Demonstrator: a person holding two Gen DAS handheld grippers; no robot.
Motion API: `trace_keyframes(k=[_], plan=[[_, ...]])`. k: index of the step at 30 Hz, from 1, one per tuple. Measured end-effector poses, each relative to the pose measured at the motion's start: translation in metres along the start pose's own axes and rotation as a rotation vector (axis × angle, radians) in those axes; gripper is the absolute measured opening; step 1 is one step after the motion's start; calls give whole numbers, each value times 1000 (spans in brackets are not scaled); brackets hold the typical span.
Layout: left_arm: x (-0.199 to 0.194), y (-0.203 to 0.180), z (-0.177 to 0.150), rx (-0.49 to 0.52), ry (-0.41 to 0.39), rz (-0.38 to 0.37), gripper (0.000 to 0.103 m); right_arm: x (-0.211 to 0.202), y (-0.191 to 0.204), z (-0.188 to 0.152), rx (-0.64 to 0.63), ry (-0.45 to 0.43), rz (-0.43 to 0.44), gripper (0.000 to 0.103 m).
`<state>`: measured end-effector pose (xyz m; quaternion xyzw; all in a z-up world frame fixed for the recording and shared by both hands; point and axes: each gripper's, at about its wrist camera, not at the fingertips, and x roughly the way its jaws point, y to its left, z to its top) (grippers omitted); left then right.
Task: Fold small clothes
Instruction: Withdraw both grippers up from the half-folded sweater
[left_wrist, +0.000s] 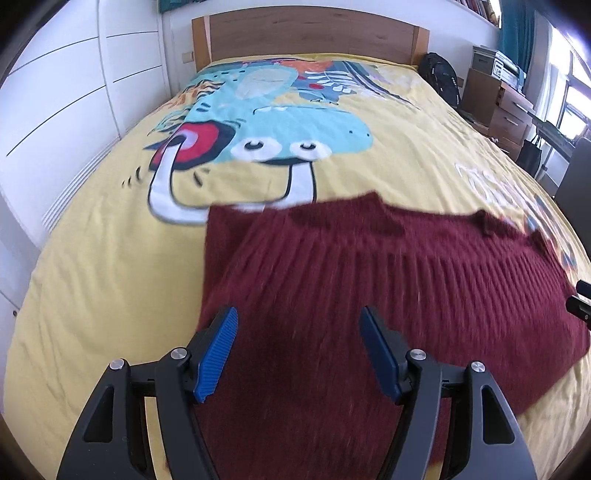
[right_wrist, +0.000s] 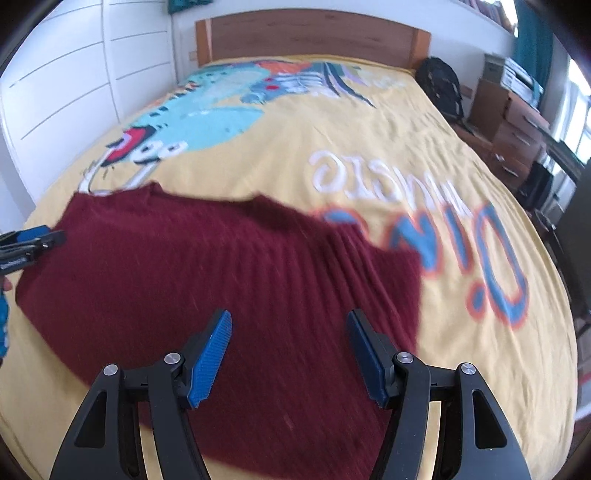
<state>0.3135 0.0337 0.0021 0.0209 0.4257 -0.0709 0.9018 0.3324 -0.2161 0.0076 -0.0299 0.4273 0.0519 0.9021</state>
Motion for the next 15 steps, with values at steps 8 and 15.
trace_keyframes(k=[8, 15], plan=[[36, -7, 21, -11, 41, -1, 63, 39, 8, 14, -2, 34, 15, 67], [49, 7, 10, -27, 77, -37, 67, 47, -28, -4, 50, 85, -4, 67]])
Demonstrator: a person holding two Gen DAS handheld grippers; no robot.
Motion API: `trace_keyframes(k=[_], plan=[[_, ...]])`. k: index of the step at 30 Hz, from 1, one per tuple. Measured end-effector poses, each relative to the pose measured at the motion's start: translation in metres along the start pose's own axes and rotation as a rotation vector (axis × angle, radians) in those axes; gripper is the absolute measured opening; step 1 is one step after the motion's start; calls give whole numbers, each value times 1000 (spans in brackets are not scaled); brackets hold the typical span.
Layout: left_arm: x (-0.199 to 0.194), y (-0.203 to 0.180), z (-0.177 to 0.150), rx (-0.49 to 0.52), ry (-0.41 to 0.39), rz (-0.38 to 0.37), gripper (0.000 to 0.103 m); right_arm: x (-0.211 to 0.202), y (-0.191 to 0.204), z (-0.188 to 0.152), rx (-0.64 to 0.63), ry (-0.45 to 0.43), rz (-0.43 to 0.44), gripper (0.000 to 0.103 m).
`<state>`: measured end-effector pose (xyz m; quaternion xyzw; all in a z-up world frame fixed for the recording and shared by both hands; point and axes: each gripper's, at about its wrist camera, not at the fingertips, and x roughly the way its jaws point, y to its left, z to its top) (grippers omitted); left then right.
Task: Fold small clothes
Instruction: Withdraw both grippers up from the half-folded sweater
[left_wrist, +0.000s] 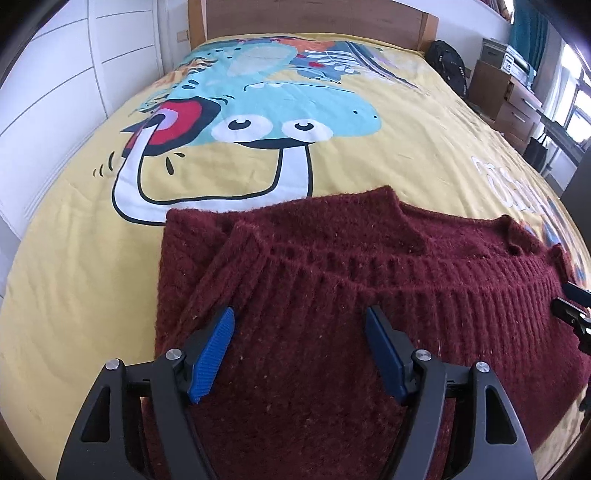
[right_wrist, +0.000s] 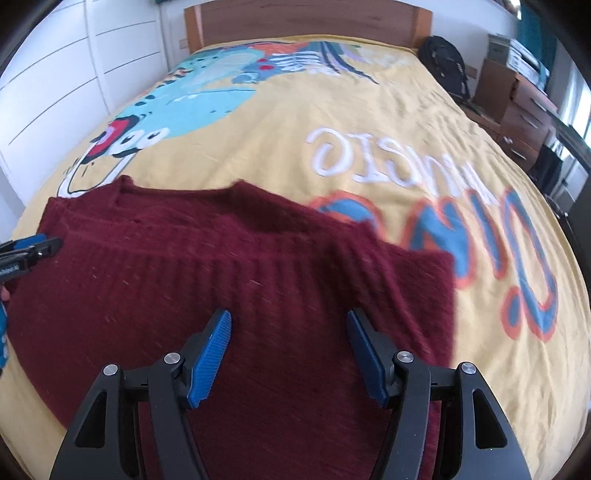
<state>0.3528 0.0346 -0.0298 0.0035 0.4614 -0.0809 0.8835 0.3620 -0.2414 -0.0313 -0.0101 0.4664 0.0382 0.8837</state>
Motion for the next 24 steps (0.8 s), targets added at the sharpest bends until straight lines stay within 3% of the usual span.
trace_keyframes(k=[6, 12, 18, 24], plan=[[-20, 5, -2, 10, 17, -2, 67, -23, -23, -16, 21, 15, -49, 67], [-39, 10, -18, 21, 47, 44, 67, -55, -43, -37, 71, 22, -82, 67], [-75, 31, -29, -41, 17, 67, 67, -97, -51, -58, 97, -13, -81, 67], [-109, 56, -37, -133, 7, 43, 67, -131, -46, -76, 100, -36, -68, 67]])
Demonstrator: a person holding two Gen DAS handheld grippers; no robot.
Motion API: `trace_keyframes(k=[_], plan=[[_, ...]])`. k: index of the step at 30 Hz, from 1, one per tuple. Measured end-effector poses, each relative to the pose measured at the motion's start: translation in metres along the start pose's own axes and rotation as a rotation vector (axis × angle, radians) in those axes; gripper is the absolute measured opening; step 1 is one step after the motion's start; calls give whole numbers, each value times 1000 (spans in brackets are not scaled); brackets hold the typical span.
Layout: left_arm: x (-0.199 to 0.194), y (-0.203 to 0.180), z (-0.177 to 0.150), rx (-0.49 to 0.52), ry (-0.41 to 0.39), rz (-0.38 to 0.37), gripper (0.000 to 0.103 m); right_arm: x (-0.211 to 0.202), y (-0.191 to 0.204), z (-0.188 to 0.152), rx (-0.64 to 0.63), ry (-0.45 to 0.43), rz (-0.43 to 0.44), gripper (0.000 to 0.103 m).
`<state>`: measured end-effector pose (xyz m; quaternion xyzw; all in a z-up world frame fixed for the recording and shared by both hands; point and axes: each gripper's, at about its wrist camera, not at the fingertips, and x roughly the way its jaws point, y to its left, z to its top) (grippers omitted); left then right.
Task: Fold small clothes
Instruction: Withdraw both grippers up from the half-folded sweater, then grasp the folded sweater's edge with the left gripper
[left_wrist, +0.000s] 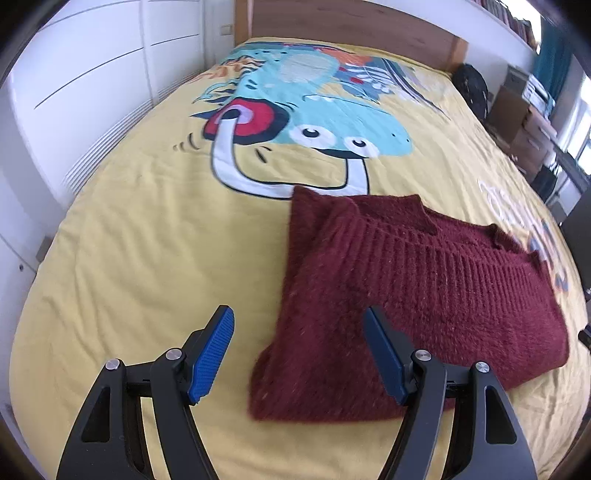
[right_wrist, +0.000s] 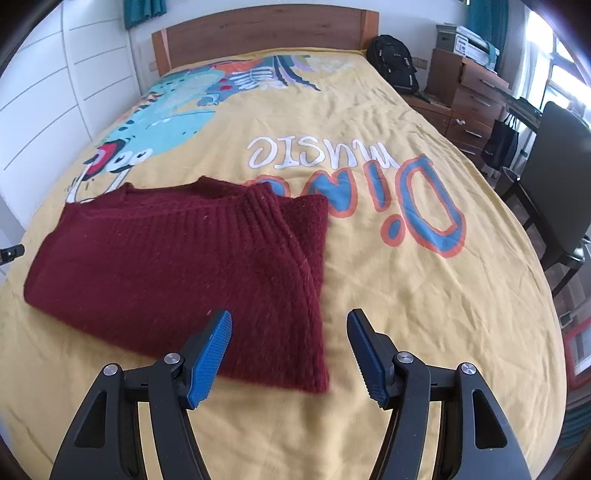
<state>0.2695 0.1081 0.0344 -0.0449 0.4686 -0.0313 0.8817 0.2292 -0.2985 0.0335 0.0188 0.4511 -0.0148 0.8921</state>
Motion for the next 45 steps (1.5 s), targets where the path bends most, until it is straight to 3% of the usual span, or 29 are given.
trace_keyframes(k=[10, 16, 22, 27, 33, 41, 43, 45], plan=[[-37, 37, -29, -82, 47, -43, 68, -38, 8, -23, 10, -31, 20, 67], [-27, 39, -60, -125, 104, -138, 68, -38, 10, -30, 6, -19, 9, 67], [4, 28, -76, -187, 177, -280, 68, -26, 7, -27, -1, 2, -9, 67], [36, 25, -75, -264, 225, -349, 68, -13, 1, -23, -6, 16, -23, 67], [50, 46, -55, -409, 175, -441, 72, 4, -5, -20, -4, 36, -28, 67], [73, 65, -17, -531, 140, -466, 71, 8, -15, -21, -18, 45, -45, 67], [79, 63, -13, -550, 149, -471, 61, 7, -22, -23, -9, 44, -50, 67], [82, 64, -11, -584, 169, -485, 35, 5, -29, -25, 6, 43, -52, 67]])
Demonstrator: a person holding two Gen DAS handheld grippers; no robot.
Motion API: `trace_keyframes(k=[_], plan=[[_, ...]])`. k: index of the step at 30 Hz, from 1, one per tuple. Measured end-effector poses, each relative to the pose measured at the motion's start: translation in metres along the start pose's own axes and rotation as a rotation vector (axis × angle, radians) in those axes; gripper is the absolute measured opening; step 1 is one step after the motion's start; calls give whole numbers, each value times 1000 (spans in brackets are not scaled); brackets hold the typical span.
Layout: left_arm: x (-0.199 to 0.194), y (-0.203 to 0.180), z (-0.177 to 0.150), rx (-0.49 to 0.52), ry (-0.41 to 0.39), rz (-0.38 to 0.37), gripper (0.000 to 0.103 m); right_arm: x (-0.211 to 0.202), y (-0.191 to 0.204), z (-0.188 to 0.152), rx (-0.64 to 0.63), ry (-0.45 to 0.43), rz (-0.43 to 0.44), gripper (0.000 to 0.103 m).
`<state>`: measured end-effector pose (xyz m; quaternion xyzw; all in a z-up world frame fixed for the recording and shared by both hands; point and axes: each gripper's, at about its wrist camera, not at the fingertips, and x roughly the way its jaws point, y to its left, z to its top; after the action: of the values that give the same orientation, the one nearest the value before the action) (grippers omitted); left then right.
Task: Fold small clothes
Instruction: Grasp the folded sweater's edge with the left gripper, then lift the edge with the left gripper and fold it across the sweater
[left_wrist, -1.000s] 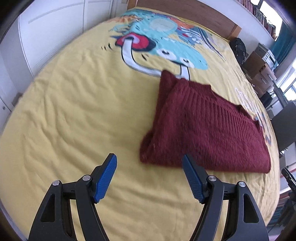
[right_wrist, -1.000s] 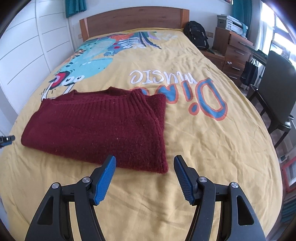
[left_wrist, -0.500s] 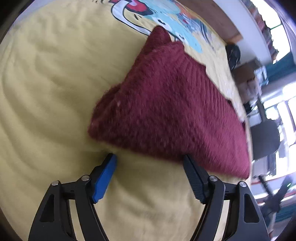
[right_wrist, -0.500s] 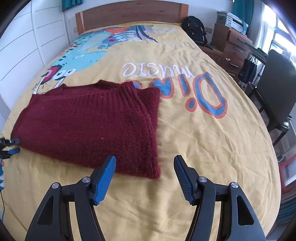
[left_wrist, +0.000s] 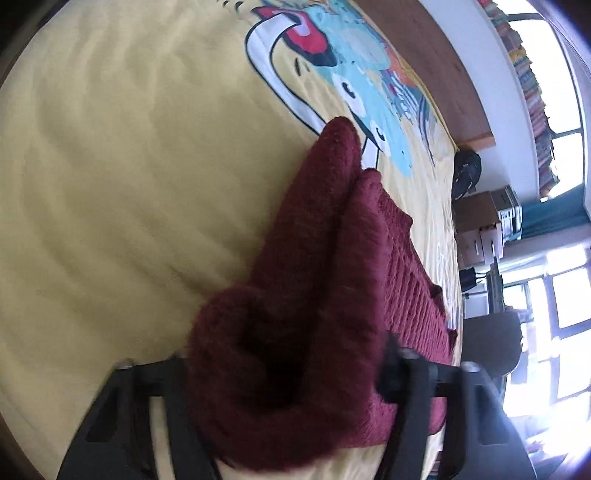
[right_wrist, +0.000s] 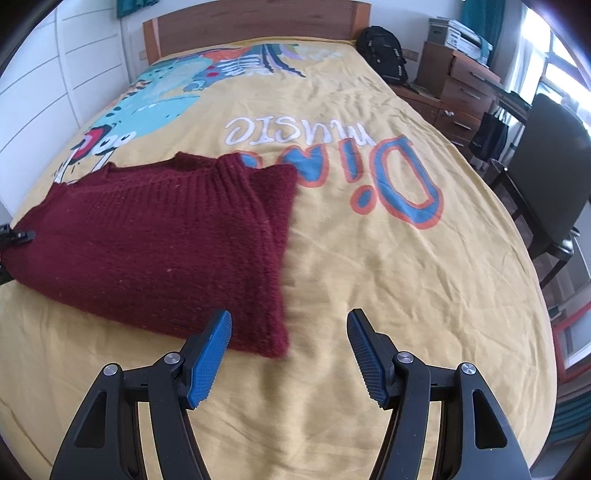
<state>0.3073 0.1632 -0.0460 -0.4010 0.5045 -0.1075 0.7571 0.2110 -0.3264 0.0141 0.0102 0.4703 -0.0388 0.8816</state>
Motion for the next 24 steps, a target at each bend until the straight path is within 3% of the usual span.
trace_keyframes(k=[3, 6, 14, 24], plan=[[6, -8, 6, -6, -8, -8, 23, -3, -10, -5, 19, -3, 0, 67], [0, -26, 4, 14, -25, -2, 20, -6, -20, -10, 36, -9, 4, 67], [-5, -102, -7, 103, -41, 47, 18, -18, -51, -25, 107, -14, 14, 67], [23, -192, -58, 231, -12, 114, 17, -38, -106, -43, 183, -24, 10, 67]])
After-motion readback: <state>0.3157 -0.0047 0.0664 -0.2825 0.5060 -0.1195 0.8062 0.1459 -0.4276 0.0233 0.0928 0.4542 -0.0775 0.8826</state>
